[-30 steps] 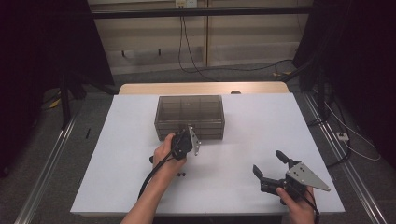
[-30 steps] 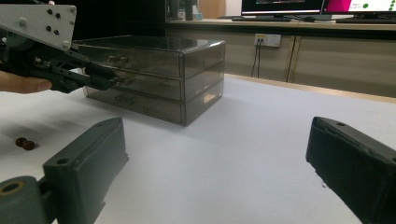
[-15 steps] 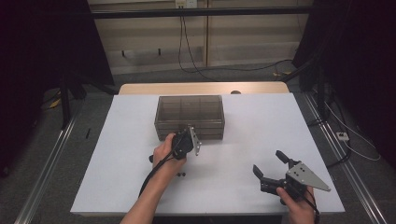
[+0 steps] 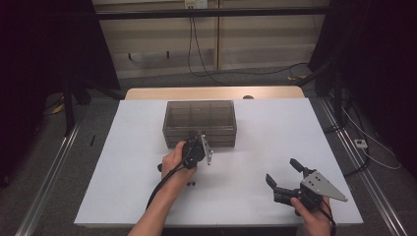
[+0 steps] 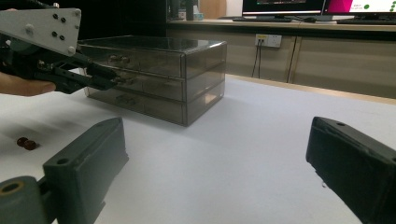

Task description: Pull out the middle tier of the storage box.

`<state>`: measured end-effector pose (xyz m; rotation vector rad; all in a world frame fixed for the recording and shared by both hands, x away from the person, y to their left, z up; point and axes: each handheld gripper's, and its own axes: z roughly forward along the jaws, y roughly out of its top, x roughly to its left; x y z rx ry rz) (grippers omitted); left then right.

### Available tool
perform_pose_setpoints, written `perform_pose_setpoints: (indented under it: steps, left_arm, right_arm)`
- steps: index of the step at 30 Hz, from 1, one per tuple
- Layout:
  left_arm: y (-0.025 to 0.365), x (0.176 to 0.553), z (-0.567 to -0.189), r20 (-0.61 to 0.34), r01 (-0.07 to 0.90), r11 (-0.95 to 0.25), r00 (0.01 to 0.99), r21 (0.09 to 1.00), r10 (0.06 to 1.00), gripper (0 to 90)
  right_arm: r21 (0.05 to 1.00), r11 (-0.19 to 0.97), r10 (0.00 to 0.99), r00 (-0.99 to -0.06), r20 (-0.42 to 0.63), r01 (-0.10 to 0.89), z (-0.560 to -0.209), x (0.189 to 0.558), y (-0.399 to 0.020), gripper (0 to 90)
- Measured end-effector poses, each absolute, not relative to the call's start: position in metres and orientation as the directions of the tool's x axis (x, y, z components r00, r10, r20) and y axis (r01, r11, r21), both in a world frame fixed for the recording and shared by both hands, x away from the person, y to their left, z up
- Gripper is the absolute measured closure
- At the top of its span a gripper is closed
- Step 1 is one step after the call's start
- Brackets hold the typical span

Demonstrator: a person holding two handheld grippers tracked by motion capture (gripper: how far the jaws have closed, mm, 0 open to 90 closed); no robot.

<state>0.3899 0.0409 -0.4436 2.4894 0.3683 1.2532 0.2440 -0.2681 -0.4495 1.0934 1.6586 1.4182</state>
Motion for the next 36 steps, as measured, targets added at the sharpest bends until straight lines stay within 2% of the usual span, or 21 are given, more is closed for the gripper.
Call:
perform_pose_setpoints:
  steps: [6, 7, 10, 12, 16, 17, 20, 21, 26, 36]
  left_arm:
    - [0.041, 0.389, -0.445, 0.74, 0.072, -0.919, 0.569, 0.389, 0.358, 80.2]
    - [0.043, 0.39, -0.447, 0.741, 0.073, -0.922, 0.573, 0.379, 0.35, 90.0]
    - [0.046, 0.392, -0.448, 0.733, 0.068, -0.911, 0.571, 0.407, 0.37, 90.0]
    - [0.047, 0.392, -0.446, 0.742, 0.067, -0.918, 0.566, 0.392, 0.358, 90.0]
    - [0.051, 0.391, -0.44, 0.724, 0.052, -0.89, 0.56, 0.454, 0.402, 90.0]
    - [0.049, 0.39, -0.437, 0.71, 0.056, -0.877, 0.563, 0.478, 0.423, 87.7]
    - [0.049, 0.39, -0.435, 0.714, 0.059, -0.888, 0.572, 0.456, 0.404, 82.9]
    - [0.048, 0.39, -0.436, 0.703, 0.059, -0.878, 0.575, 0.475, 0.419, 80.9]
    - [0.05, 0.39, -0.435, 0.676, 0.071, -0.862, 0.588, 0.503, 0.443, 78.1]
    - [0.042, 0.386, -0.442, 0.699, 0.056, -0.889, 0.596, 0.455, 0.395, 71.0]
  right_arm:
    - [0.985, 0.05, 0.911, -0.412, 0.022, 0.163, -0.449, 0.244, -0.268, 4.2]
    - [0.985, 0.049, 0.911, -0.412, 0.024, 0.165, -0.45, 0.244, -0.267, 4.2]
    - [0.985, 0.049, 0.91, -0.413, 0.025, 0.168, -0.45, 0.244, -0.267, 4.2]
    - [0.985, 0.045, 0.91, -0.413, 0.027, 0.165, -0.45, 0.245, -0.269, 4.2]
    - [0.984, 0.039, 0.911, -0.411, 0.036, 0.173, -0.451, 0.245, -0.269, 4.2]
    - [0.985, 0.042, 0.91, -0.413, 0.032, 0.168, -0.45, 0.245, -0.269, 4.2]
    - [0.985, 0.046, 0.91, -0.414, 0.028, 0.168, -0.451, 0.245, -0.268, 4.2]
    - [0.984, 0.044, 0.91, -0.414, 0.031, 0.17, -0.45, 0.245, -0.268, 4.2]
    - [0.985, 0.046, 0.91, -0.415, 0.028, 0.167, -0.45, 0.244, -0.267, 4.2]
    - [0.985, 0.048, 0.909, -0.417, 0.026, 0.165, -0.451, 0.245, -0.267, 4.2]
